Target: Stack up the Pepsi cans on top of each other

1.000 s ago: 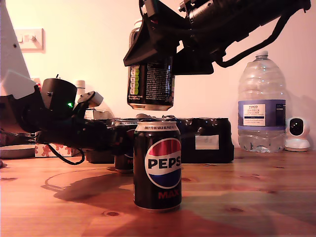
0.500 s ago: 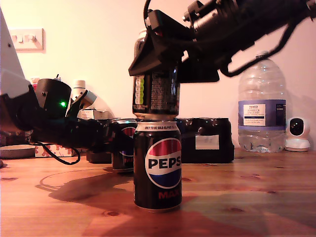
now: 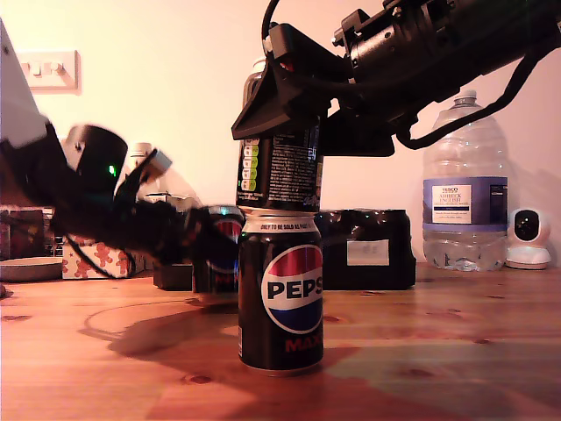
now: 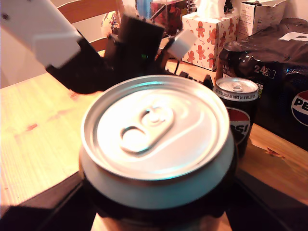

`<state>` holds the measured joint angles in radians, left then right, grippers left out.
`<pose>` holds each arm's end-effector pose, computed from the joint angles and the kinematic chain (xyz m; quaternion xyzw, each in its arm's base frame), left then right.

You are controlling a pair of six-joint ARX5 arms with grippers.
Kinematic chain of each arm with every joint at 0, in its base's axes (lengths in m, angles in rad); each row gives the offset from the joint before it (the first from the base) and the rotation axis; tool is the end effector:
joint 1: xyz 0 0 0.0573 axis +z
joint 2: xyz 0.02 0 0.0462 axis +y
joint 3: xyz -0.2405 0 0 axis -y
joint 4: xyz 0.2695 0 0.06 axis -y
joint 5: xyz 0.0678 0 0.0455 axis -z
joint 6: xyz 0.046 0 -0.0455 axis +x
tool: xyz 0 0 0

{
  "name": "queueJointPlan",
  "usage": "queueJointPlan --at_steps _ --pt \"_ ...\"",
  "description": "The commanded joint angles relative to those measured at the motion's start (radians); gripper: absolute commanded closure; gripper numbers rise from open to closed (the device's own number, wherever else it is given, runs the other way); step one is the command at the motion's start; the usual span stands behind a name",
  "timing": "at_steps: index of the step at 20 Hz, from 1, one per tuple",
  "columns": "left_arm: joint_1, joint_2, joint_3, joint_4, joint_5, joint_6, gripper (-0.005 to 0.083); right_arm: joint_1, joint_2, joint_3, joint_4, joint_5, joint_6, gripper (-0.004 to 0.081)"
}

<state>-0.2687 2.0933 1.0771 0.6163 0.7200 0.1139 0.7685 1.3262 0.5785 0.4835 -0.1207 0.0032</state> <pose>0.4039 -0.1427 0.0745 0.0047 0.1668 -0.4753 0.8639 0.2188 0.2192 0.1680 -0.0405 0.1255 0.4261 0.8950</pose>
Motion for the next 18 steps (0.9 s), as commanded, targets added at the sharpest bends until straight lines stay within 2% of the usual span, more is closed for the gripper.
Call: queueJointPlan --at_steps 1,6,18 --pt "-0.010 -0.078 0.003 0.010 -0.005 0.024 0.0472 0.008 -0.014 -0.018 0.016 0.001 0.007 0.0647" --pt "-0.026 -0.122 0.003 -0.046 -0.031 0.052 0.0472 0.008 -0.014 -0.018 -0.065 0.027 -0.029 0.0646" --pt "-0.067 -0.181 0.003 -0.088 -0.061 0.081 0.0473 0.008 -0.014 -0.008 -0.073 0.054 -0.066 0.0647"
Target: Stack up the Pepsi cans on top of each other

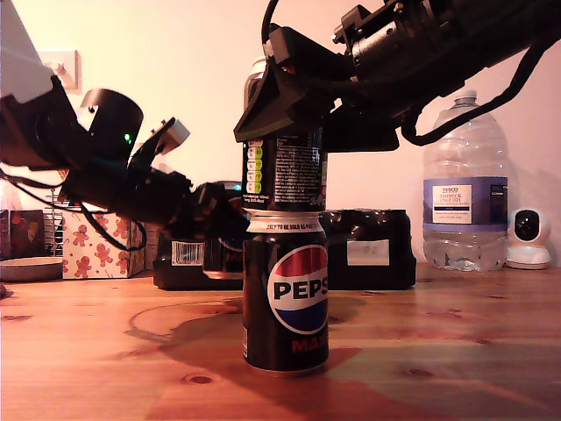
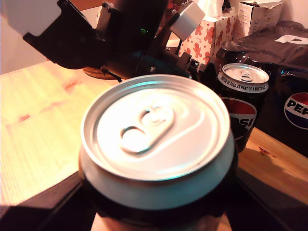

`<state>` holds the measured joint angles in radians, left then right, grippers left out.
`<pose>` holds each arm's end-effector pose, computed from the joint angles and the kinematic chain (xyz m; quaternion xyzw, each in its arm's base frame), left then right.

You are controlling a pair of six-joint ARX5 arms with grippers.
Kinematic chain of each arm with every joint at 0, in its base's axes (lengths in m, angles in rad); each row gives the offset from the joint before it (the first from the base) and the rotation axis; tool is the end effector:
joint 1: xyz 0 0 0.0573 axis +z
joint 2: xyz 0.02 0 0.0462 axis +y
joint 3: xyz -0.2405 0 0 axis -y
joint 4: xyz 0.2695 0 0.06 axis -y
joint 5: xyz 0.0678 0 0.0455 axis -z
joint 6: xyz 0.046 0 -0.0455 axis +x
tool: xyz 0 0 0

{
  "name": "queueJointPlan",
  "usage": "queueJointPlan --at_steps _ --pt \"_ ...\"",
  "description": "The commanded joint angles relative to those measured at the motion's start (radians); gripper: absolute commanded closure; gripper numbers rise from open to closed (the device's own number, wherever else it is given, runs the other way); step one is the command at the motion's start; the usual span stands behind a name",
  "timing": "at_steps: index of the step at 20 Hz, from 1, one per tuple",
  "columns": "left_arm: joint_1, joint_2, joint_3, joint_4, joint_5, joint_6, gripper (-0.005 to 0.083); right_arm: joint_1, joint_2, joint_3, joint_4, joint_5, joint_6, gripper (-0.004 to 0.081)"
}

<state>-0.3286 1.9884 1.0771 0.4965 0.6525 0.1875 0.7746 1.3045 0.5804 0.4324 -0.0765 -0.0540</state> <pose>0.3938 -0.1638 0.1051 0.0477 0.1592 -0.4780 0.8625 0.2171 0.2174 0.1692 -0.0740 0.1255 0.4120 0.8995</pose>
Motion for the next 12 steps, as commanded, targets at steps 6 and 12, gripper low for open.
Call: queueJointPlan --at_steps 6,12 --pt "-0.008 -0.106 0.003 0.016 0.001 0.023 0.0472 0.004 0.007 0.052 -0.134 0.009 -0.025 0.0647" --pt "-0.015 -0.111 0.003 -0.001 0.001 0.030 0.0473 0.004 0.007 0.058 -0.139 0.008 -0.018 0.0451"
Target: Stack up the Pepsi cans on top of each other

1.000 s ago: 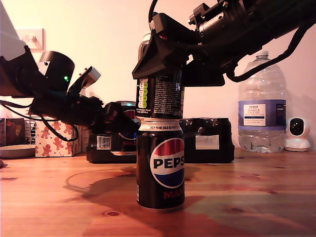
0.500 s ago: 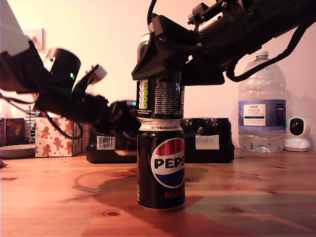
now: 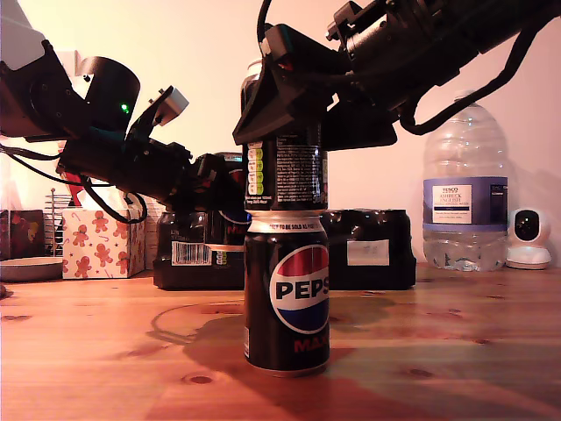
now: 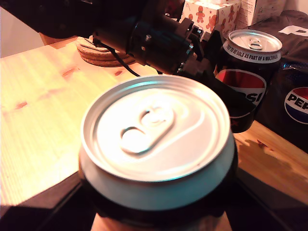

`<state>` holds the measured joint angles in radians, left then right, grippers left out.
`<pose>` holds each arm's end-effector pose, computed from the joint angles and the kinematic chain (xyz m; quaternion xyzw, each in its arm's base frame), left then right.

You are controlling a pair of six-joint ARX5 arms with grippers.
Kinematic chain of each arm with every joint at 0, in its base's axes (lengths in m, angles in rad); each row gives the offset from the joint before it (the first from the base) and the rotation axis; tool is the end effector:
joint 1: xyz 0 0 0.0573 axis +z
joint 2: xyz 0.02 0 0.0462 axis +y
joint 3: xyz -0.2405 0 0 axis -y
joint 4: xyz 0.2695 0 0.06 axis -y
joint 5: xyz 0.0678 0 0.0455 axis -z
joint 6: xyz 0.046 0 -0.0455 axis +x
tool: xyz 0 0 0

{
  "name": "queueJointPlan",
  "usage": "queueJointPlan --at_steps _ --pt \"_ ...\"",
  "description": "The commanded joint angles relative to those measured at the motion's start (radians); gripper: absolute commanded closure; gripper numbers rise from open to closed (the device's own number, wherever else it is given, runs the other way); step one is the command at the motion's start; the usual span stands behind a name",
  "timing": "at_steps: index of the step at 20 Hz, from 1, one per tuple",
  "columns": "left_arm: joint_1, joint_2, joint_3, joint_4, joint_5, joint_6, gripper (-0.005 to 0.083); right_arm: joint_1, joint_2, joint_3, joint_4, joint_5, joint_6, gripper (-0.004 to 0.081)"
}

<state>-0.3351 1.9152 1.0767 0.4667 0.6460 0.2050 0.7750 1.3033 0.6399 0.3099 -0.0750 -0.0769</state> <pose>0.3907 -0.1654 0.1316 0.0602 0.1343 -0.4792 0.8653 0.2207 0.2210 0.1774 -0.0947 0.1494 0.4119 0.8939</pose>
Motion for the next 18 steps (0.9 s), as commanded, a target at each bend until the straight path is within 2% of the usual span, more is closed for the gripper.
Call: queueJointPlan --at_steps 1,2,3,6,11,16,18 --pt "-0.008 -0.040 0.003 0.028 0.008 0.013 0.0473 0.003 0.008 0.000 -0.016 0.007 0.028 0.0348" --pt "-0.008 -0.043 0.003 0.027 0.008 0.013 0.0472 0.004 0.008 0.003 -0.018 0.007 0.039 0.0252" --pt "-0.008 -0.044 0.003 0.028 0.008 0.013 0.0472 0.004 0.008 0.006 -0.018 0.006 0.047 0.0214" --pt "-0.008 -0.048 0.003 0.027 0.008 0.013 0.0472 0.006 0.007 0.028 -0.034 0.001 0.054 0.0205" --pt "-0.008 -0.057 0.003 0.027 0.008 0.013 0.0472 0.010 0.006 0.098 -0.145 0.000 0.053 0.0201" --pt "-0.008 -0.059 0.003 0.027 0.009 0.013 0.0472 0.010 0.006 0.114 -0.160 0.000 0.054 0.0166" --pt "-0.008 -0.059 0.003 0.027 0.015 0.013 0.0472 0.011 0.006 0.114 -0.184 0.035 0.055 0.0132"
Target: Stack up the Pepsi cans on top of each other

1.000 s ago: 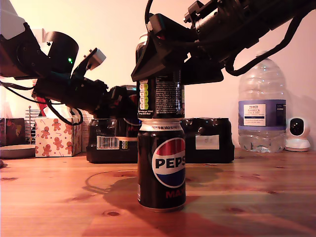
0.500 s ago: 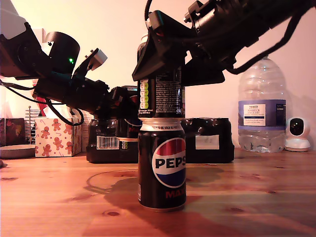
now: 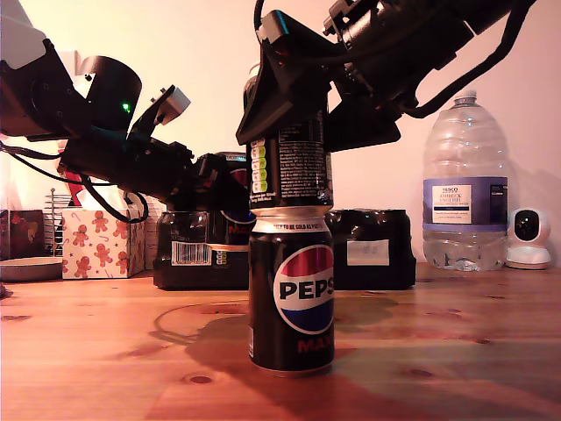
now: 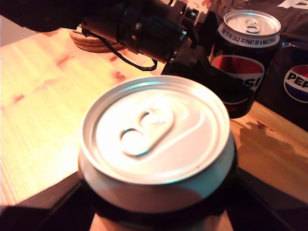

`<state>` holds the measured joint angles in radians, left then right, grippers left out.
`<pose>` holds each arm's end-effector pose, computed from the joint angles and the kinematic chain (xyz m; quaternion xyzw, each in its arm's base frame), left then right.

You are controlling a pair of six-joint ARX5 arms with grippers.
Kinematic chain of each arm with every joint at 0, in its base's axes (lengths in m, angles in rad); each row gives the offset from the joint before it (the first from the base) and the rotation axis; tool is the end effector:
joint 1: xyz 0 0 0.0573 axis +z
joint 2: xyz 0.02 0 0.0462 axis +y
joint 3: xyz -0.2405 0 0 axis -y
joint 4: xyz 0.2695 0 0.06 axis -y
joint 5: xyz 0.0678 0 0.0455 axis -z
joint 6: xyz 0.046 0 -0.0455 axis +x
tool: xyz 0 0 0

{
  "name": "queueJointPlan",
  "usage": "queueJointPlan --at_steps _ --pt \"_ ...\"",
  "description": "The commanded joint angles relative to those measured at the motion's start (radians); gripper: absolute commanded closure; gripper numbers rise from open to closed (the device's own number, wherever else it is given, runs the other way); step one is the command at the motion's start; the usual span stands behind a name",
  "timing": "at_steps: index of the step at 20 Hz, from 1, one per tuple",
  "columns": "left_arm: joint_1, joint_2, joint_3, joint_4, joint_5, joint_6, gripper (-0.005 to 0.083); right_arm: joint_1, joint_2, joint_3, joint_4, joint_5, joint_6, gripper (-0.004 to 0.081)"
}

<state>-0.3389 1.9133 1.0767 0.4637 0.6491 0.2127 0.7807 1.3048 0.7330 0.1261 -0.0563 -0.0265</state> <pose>0.3898 -0.1669 0.1321 0.0634 0.1327 -0.4827 0.8633 0.2244 0.2260 0.1911 -0.0901 0.2014 0.3990 0.8900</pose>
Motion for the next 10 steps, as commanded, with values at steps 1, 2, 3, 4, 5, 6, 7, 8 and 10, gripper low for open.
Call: queueJointPlan --at_steps 1,2,3,4,5,6,7,8,10 --pt "-0.004 -0.057 0.003 0.030 0.014 0.006 0.0472 0.005 0.005 0.021 -0.020 0.030 0.012 0.0132" --pt "-0.004 -0.057 0.003 0.030 0.016 0.006 0.0472 0.005 0.005 0.021 -0.034 0.047 0.011 0.0132" --pt "-0.004 -0.057 0.003 0.031 0.016 0.006 0.0472 0.005 0.005 0.021 -0.034 0.045 0.011 0.0133" --pt "-0.004 -0.057 0.003 0.031 0.016 0.006 0.0472 0.005 0.005 0.021 -0.034 0.047 0.011 0.0135" --pt "-0.005 -0.057 0.003 0.031 0.016 0.006 0.0472 0.005 0.005 0.021 -0.035 0.044 0.035 0.0135" --pt "-0.005 -0.057 0.003 0.031 0.017 0.006 0.0472 0.005 0.005 0.021 -0.036 0.043 0.033 0.0135" --pt "-0.005 -0.057 0.003 0.030 0.016 0.006 0.0473 0.005 0.005 0.021 -0.034 0.042 0.033 0.0135" --pt "-0.005 -0.057 0.003 0.030 0.017 0.006 0.0473 0.005 0.005 0.021 -0.033 0.041 0.034 0.0135" --pt "-0.004 -0.057 0.003 0.031 0.017 0.006 0.0472 0.005 0.005 0.021 -0.032 0.040 0.047 0.0134"
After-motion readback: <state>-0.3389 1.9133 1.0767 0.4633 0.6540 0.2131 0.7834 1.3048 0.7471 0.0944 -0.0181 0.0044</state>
